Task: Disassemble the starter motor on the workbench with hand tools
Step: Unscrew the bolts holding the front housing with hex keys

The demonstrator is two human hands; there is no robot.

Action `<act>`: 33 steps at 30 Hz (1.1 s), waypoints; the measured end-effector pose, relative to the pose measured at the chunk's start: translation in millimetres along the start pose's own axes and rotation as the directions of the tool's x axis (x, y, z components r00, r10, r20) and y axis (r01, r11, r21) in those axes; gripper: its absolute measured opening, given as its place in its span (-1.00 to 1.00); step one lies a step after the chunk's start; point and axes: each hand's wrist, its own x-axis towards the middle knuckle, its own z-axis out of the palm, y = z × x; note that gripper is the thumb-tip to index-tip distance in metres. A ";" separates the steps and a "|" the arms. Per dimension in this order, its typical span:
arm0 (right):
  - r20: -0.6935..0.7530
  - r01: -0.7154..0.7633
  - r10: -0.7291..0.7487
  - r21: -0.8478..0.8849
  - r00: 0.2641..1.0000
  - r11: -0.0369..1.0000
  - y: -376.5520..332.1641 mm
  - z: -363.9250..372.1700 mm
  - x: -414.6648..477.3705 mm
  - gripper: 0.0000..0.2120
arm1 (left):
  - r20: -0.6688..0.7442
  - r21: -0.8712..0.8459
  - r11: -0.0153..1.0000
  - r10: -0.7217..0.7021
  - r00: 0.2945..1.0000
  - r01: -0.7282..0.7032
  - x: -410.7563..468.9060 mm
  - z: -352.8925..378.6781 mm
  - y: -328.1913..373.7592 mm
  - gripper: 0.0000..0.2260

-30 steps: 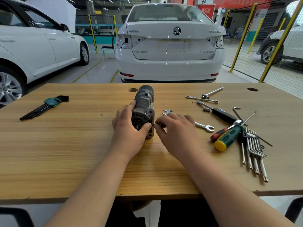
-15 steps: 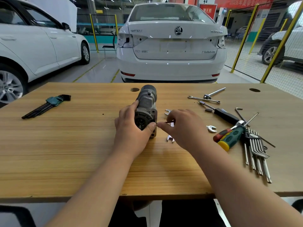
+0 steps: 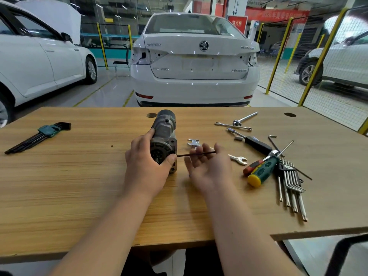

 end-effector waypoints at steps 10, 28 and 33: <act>0.078 0.059 -0.075 0.185 0.994 0.981 7.5 23.4 12.1 -0.63 | -0.072 0.062 0.997 -0.035 0.997 0.039 -1.0 6.0 7.0 -0.30; 0.310 0.527 -0.461 -0.703 0.831 0.477 15.5 66.0 9.3 -0.58 | -0.068 0.066 0.998 -0.003 0.998 0.007 -2.1 7.6 6.5 -0.31; 0.446 0.532 -0.443 -0.843 0.777 0.085 23.3 76.9 0.2 -0.77 | -0.034 0.046 0.999 -0.011 0.999 0.012 -1.7 6.0 6.3 -0.33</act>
